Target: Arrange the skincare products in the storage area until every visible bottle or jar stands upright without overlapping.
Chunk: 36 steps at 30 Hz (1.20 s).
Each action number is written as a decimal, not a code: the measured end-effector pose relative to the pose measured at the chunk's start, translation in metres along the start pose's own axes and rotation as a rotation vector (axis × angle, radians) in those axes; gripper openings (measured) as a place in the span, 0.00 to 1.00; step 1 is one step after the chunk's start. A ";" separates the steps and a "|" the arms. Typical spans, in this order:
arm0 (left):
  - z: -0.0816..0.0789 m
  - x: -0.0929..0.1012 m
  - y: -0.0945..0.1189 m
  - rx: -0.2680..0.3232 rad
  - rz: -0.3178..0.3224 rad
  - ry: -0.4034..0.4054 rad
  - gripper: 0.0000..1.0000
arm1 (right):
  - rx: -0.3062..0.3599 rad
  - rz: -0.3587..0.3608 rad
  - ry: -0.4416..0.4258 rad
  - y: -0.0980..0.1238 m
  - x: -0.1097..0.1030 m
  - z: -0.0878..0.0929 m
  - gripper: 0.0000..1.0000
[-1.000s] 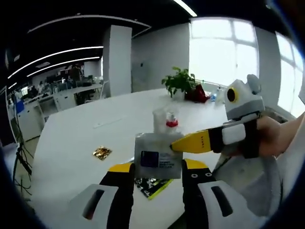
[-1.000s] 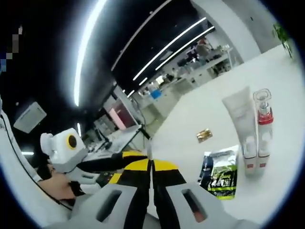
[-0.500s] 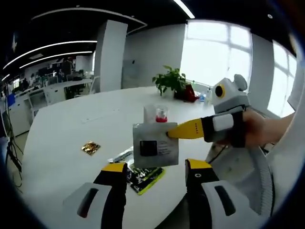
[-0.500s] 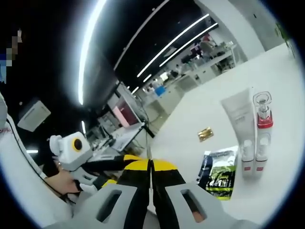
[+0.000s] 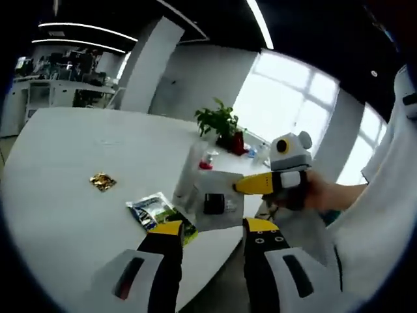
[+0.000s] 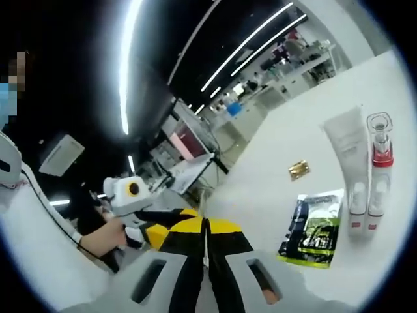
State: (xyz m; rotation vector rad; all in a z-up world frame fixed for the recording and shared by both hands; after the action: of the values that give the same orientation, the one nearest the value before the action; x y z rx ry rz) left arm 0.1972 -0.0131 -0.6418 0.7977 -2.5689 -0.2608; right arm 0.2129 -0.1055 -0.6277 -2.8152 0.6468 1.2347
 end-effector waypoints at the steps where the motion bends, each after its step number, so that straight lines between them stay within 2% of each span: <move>1: 0.004 -0.003 0.001 -0.013 0.006 0.010 0.29 | -0.009 -0.004 -0.001 -0.002 0.000 0.001 0.01; 4: 0.012 -0.007 0.004 -0.041 0.011 0.018 0.24 | -0.035 -0.021 -0.008 -0.006 -0.002 0.005 0.01; 9: 0.019 -0.010 0.006 -0.045 0.001 0.030 0.19 | -0.061 -0.037 -0.032 -0.010 -0.003 0.009 0.01; 13: 0.024 -0.014 0.007 -0.041 -0.018 0.063 0.12 | -0.078 -0.021 -0.042 -0.011 0.002 0.011 0.01; 18: 0.030 -0.013 0.004 -0.043 -0.030 0.116 0.07 | -0.107 0.040 -0.021 -0.013 0.013 0.014 0.01; 22: 0.042 -0.015 -0.001 -0.050 -0.042 0.223 0.05 | -0.158 0.113 0.017 -0.015 0.025 0.018 0.01; 29: 0.062 -0.025 -0.002 -0.086 -0.126 0.405 0.05 | -0.259 0.199 0.107 -0.033 0.040 0.029 0.01; 31: 0.065 -0.026 -0.002 -0.102 -0.150 0.398 0.05 | -0.279 0.206 0.128 -0.038 0.042 0.032 0.01; 36: 0.076 -0.036 -0.002 -0.181 -0.201 0.395 0.05 | -0.346 0.240 0.165 -0.053 0.056 0.043 0.01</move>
State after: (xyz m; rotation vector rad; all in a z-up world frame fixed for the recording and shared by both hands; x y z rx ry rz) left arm 0.1895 0.0099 -0.7219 0.9349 -2.0688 -0.3529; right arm 0.2359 -0.0709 -0.7053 -3.2316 0.8798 1.2650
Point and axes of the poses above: the point that each gripper's makers call its tool centre point, and the gripper's own axes: y roughly backward along the fingers, x roughly to its right, z roughly out of its underside, the point moved 3 cm from there along y, roughly backward along the fingers, and after that the axes turned 6 degrees about -y, right-handed, at the moved point
